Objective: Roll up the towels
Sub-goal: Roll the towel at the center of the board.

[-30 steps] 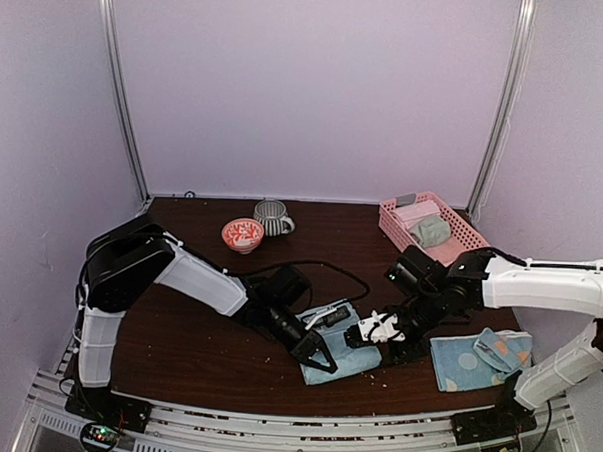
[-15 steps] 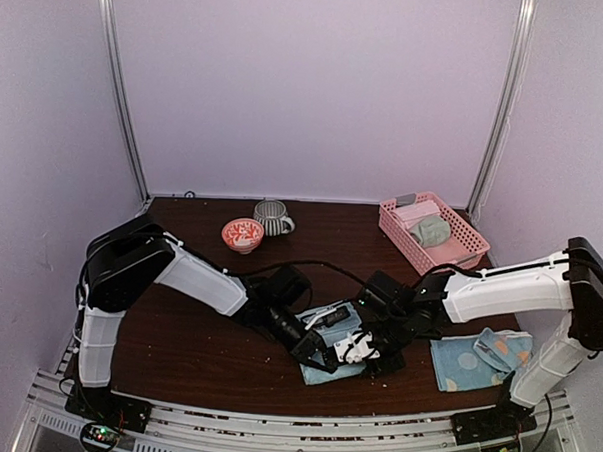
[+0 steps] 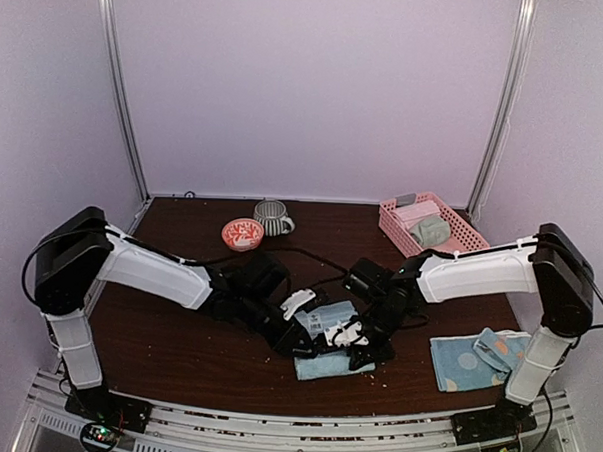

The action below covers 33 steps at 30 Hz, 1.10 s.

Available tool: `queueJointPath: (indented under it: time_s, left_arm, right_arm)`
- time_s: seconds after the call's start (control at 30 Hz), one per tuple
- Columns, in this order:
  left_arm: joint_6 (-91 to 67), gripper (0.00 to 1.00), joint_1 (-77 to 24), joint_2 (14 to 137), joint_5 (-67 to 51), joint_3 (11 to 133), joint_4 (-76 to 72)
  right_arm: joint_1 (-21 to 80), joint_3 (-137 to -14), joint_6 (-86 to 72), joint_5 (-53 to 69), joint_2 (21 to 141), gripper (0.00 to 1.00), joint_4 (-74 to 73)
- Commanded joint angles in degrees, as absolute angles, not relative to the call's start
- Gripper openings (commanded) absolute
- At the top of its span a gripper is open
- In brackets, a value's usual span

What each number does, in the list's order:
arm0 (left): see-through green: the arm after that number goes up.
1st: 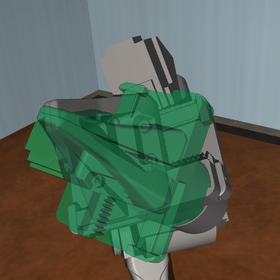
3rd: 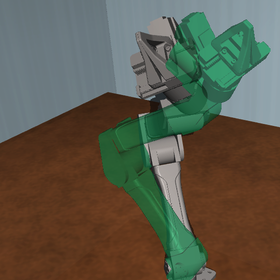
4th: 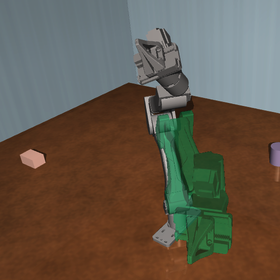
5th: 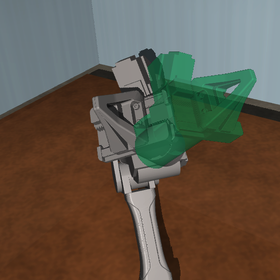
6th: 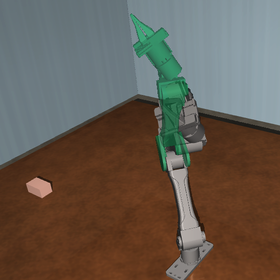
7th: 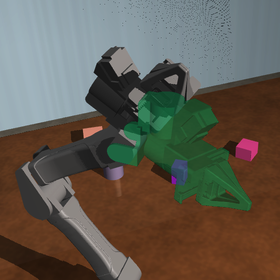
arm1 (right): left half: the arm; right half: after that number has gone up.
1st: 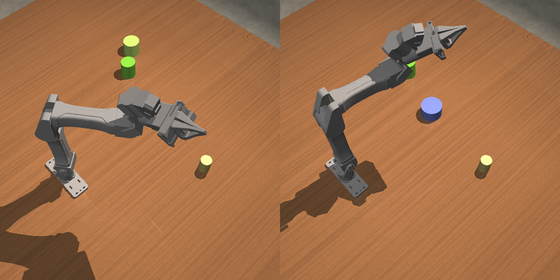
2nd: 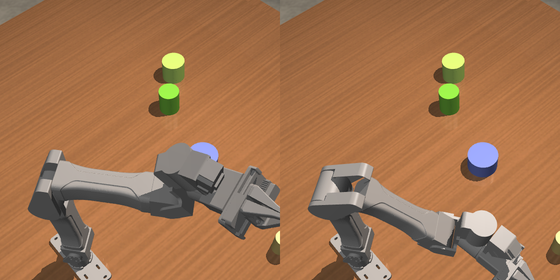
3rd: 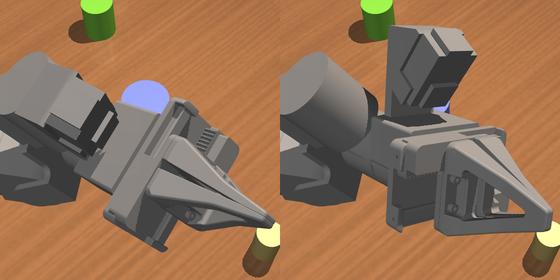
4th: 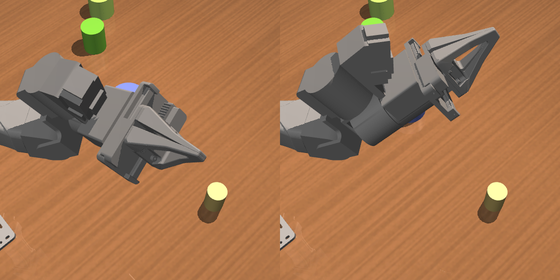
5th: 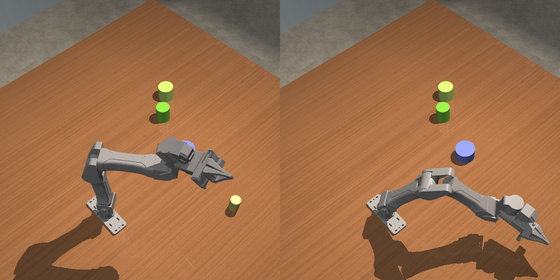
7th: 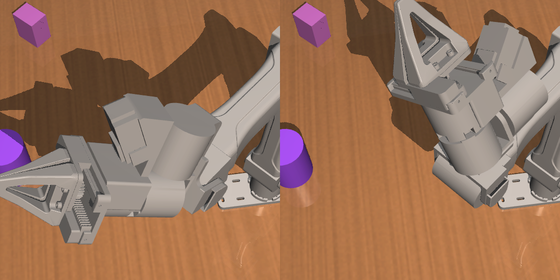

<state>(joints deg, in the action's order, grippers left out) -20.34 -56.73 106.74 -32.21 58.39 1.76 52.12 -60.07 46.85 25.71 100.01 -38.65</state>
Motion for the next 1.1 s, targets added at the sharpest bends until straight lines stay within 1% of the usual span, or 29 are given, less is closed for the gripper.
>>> queueJointPath:
  time_s: [0.0, 0.07, 0.13, 0.17, 0.2, 0.23, 0.3, 0.4, 0.53, 0.7, 0.83, 0.97, 1.03, 1.07]
  left_arm:
    - [-16.0, 0.41, -56.4, 95.9, -8.2, 54.3, 5.4]
    - [-15.3, 0.41, -57.2, 91.2, -1.9, 50.6, 3.1]
    - [-12.2, 0.42, -60.7, 85.9, 5.1, 46.5, -1.3]
    - [-9.3, 0.44, -63.2, 83.8, 8.1, 44.8, -3.7]
    - [-5.8, 0.49, -66.1, 82.9, 11.8, 44.1, -4.9]
    - [-1.1, 0.51, -69.0, 83.1, 15.4, 44.9, -3.7]
    - [6.5, 0.51, -73.2, 85.6, 20.1, 48.0, 1.2]
    - [11.1, 0.51, -74.1, 90.5, 16.9, 53.3, 7.2]
    - [11.8, 0.52, -74.2, 97.3, 10.4, 59.5, 7.0]
    - [13.7, 0.51, -74.3, 107.9, 9.7, 68.2, 9.9]
    - [14.1, 0.49, -74.3, 112.6, 6.3, 71.3, 10.5]
    - [13.5, 0.44, -74.3, 114.8, 5.2, 72.7, 11.9]
    - [12.9, 0.38, -74.3, 115.1, 4.7, 72.5, 11.8]
    - [12.6, 0.32, -74.3, 115.3, 4.6, 72.6, 11.8]
  right_arm:
    - [46.6, -67.0, 49.3, 35.0, 110.2, 0.10, -53.6]
    - [44.1, -71.5, 49.8, 37.2, 115.2, 0.09, -58.2]
    - [42.2, -76.0, 50.8, 39.7, 120.4, 0.08, -63.3]
    - [41.5, -78.0, 51.4, 40.9, 122.8, 0.08, -65.5]
    - [40.7, -79.8, 51.8, 41.9, 125.2, 0.08, -67.5]
    - [40.0, -81.3, 52.2, 42.7, 127.2, 0.08, -69.6]
    - [39.0, -84.0, 54.1, 44.3, 130.7, 0.08, -73.5]
    - [38.6, -85.4, 54.0, 44.7, 132.5, 0.08, -74.5]
    - [38.6, -86.4, 52.2, 43.8, 132.7, 0.08, -73.7]
    - [38.5, -86.1, 51.6, 43.0, 132.5, 0.08, -73.6]
    - [38.5, -86.0, 51.3, 42.5, 132.5, 0.08, -73.5]
    - [38.5, -86.4, 51.1, 42.5, 132.2, 0.08, -73.2]
    - [38.5, -86.8, 50.9, 42.7, 132.2, 0.08, -73.2]
    - [38.5, -87.0, 50.9, 42.9, 132.2, 0.09, -73.2]
